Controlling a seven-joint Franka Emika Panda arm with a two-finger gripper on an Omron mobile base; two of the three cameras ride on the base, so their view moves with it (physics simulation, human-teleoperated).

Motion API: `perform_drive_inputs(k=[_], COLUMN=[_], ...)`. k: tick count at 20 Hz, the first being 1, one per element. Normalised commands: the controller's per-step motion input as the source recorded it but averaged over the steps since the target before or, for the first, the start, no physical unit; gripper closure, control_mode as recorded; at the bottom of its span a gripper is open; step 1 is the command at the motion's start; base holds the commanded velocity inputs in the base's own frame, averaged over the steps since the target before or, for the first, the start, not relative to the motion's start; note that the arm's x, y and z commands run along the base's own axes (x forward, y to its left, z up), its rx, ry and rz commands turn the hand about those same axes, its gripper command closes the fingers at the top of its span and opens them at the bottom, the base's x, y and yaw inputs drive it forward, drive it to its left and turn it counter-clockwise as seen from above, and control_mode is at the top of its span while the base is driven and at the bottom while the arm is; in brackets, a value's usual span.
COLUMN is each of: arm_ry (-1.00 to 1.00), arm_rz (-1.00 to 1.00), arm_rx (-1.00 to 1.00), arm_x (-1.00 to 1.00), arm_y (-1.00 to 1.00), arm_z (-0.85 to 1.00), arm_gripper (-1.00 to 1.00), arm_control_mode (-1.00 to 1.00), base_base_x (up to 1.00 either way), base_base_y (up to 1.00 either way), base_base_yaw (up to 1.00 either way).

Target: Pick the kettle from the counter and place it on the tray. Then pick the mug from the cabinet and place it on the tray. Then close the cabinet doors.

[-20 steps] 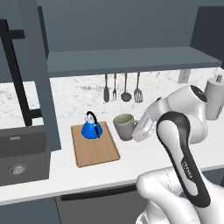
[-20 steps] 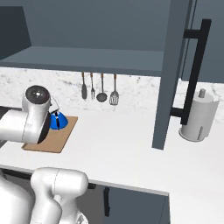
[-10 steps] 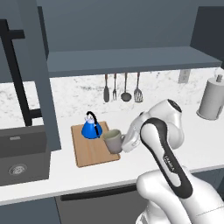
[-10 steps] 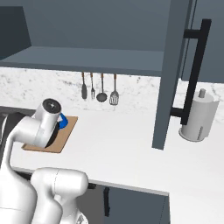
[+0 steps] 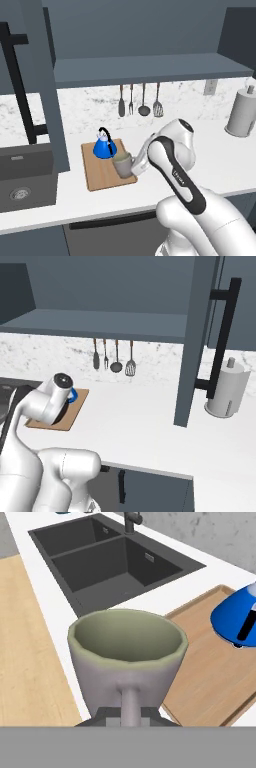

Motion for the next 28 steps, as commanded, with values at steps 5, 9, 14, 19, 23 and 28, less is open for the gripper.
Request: perform_drive_inputs(k=[5,9,14,19,23,28], arm_ry=[0.09,0.06,0.0,0.0,-0.01,0.0], arm_rz=[0.0,0.0,0.0,0.0,0.02,0.06], arm_rx=[0.0,0.0,0.0,0.0,0.05,0.09], arm_x=[0.33,0.37,0.32,0.43,0.43,0.31], arm_y=[0.01,0.0,0.01,0.16,0.29,0.23], arm_z=[-0.39,-0.22,-0.11,-0.29,-0.27,-0.23], arm_gripper=[1.0,1.0,1.0,1.0,1.0,1.0], arm_control_mode=[-1.0,-1.0,-1.0,-1.0,-1.0,-1.0], base_base_x=[0.0,0.0,0.0,0.0,0.0,0.0], base_base_y=[0.0,0.0,0.0,0.0,0.0,0.0], base_base_yaw=[0.0,0.0,0.0,0.0,0.0,0.0])
